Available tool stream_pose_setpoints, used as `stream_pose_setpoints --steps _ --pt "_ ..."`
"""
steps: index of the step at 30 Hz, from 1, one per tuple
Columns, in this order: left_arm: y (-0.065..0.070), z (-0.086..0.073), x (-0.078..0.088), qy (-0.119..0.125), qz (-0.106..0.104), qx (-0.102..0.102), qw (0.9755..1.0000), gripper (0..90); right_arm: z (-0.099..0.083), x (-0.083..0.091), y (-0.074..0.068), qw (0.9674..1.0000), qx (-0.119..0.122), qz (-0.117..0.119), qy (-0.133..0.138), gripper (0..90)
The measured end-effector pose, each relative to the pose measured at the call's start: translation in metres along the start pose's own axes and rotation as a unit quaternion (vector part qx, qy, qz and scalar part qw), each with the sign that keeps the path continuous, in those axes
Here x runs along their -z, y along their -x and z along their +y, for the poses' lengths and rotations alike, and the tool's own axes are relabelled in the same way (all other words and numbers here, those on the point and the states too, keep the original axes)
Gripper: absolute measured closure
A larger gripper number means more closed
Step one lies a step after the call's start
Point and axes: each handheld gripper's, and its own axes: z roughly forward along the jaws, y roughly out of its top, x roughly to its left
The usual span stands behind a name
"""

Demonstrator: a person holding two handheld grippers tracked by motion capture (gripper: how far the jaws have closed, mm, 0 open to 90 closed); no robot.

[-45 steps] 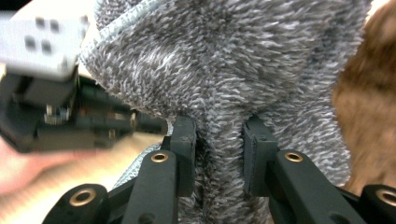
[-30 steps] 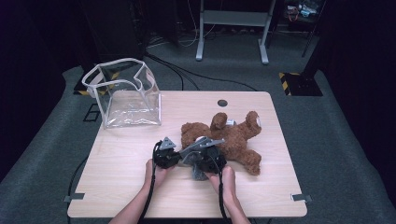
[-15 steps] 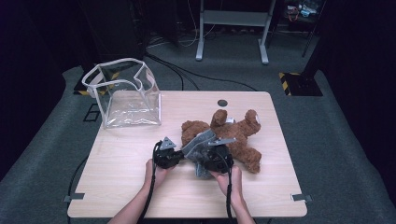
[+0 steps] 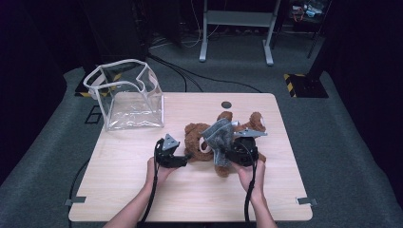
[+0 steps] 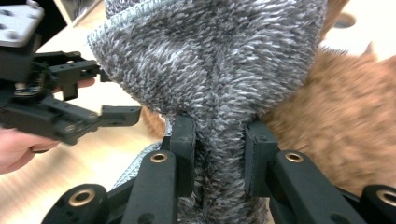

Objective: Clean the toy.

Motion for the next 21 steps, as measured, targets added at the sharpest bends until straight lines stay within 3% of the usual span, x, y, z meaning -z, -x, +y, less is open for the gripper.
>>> stream_pose_setpoints --steps 1,3,7,12,15,21 --pt "0.000 0.000 0.000 0.000 0.000 0.000 1.0000 25.7 0.000 0.000 0.000 1.0000 0.000 0.000 0.000 70.0" --pt "0.011 0.021 -0.001 0.012 -0.002 -0.018 0.9998 22.9 0.009 0.008 0.001 0.9997 0.006 -0.015 0.018 70.0" --pt "0.025 0.042 -0.014 0.009 0.004 -0.047 0.9988 20.5 0.019 0.009 0.001 0.9989 0.022 -0.036 0.019 70.0" --pt "0.031 0.046 -0.040 -0.007 0.016 -0.039 0.9991 13.5 0.028 -0.001 0.007 0.9982 0.021 -0.055 0.005 70.0" --pt "0.031 0.044 -0.046 -0.013 0.027 -0.034 0.9990 15.8 0.031 -0.008 0.008 0.9976 0.021 -0.066 0.003 69.9" --pt "0.027 0.039 -0.050 -0.011 0.018 -0.019 0.9996 22.8 0.041 -0.018 0.012 0.9960 0.022 -0.087 0.003 69.6"
